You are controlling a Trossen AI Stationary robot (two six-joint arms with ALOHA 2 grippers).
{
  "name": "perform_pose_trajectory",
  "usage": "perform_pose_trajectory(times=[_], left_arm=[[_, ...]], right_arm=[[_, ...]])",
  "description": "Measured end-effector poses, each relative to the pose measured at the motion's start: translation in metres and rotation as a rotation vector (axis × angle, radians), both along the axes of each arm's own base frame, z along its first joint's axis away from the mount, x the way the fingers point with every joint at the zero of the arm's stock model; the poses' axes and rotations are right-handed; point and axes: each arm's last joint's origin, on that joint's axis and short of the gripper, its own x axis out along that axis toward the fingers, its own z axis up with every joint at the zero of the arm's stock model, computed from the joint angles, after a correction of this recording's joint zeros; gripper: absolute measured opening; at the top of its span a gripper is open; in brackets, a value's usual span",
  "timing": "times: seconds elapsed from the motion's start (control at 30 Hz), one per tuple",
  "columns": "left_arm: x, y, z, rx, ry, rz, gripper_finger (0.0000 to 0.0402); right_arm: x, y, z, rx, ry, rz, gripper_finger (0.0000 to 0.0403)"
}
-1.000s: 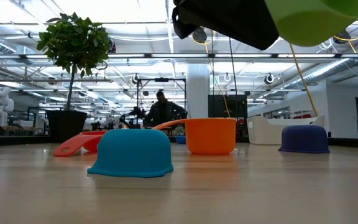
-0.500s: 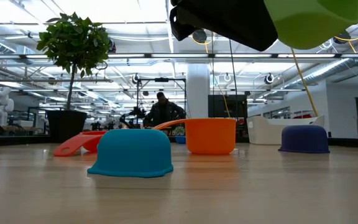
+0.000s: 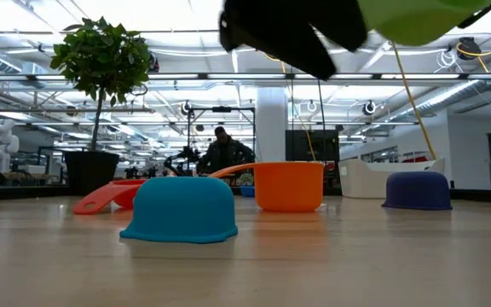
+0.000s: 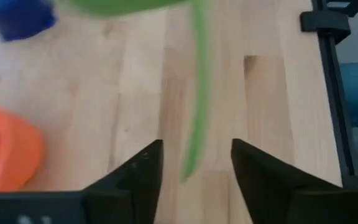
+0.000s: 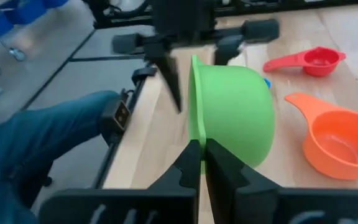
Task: Nest measuring cups in basket
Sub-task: Stack the green measuring cup on top of the orange measuring cup
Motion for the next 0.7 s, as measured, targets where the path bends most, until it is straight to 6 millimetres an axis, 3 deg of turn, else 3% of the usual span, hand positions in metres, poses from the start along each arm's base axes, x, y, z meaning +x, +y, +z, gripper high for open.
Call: perform_pose_trajectory(times=[0.17, 0.33, 0.53, 0.7], left_arm=[[-0.021, 0.005, 0.023, 0.088, 0.012, 0.105, 0.0227], [-0.047, -0.013, 0.040, 0.271, -0.051, 0.117, 0.0221], [-0.064, -0.039, 0.045, 0.504, -0.130, 0.004, 0.0192], [-0.067, -0.042, 0.046, 0.546, -0.156, 0.021, 0.0183]], right_arm=[[-0.006, 0.002, 0.004, 0.011, -0.018, 0.024, 0.0001], [-0.009, 0.003, 0.006, -0.002, -0.041, -0.002, 0.0000], [-0.009, 0.002, 0.006, -0.015, -0.051, -0.028, 0.0000], [-0.008, 0.002, 0.007, -0.039, -0.069, -0.041, 0.0000]])
